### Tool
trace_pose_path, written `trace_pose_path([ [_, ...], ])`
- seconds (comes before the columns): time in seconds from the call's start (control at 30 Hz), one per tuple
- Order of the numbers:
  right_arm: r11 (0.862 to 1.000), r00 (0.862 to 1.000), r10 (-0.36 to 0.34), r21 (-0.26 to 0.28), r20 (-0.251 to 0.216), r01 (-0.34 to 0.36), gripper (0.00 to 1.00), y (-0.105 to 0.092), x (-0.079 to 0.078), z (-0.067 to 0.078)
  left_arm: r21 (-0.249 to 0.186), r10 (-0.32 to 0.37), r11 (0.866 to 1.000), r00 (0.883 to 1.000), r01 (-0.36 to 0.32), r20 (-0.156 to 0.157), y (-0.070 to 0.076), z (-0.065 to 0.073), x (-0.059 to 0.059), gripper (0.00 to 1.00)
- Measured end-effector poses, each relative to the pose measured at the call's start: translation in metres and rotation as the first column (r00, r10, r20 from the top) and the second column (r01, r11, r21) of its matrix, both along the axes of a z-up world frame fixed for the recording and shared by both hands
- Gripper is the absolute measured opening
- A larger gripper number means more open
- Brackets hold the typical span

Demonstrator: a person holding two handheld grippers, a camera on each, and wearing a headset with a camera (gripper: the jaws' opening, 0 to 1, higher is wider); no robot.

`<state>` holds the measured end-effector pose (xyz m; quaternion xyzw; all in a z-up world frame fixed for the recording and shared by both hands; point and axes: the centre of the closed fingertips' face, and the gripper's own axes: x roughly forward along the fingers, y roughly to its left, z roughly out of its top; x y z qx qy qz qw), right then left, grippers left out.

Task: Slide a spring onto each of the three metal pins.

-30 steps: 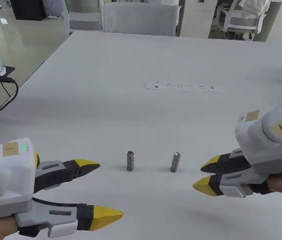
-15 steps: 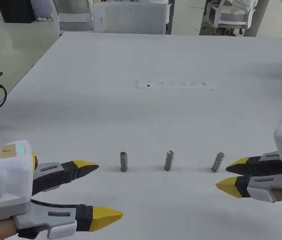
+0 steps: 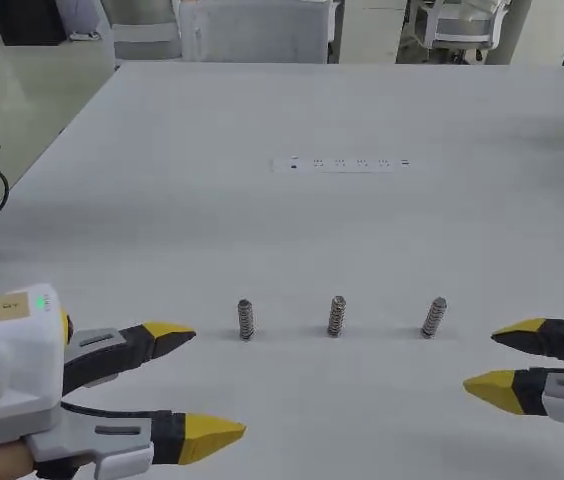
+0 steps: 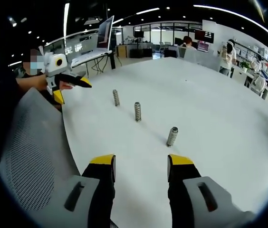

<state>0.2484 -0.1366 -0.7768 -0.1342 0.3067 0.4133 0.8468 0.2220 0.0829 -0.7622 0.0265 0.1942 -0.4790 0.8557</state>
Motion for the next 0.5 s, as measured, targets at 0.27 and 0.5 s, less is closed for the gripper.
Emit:
trace_pose_path([
  [0.27,0.999,0.997,0.019,0.04,0.081,-0.022,0.54,0.0008,-0.0011,-0.0003,-0.005,0.006,1.0,1.0,-0.006,-0.006,0.0022,-0.0021,0.0,0.65],
  [0.5,0.996,0.995,0.028,0.078,0.099,-0.036,0.67,0.0021,-0.0033,-0.0066,-0.007,0.01,1.0,1.0,-0.01,-0.01,0.0037,-0.005,-0.0012,0.65],
])
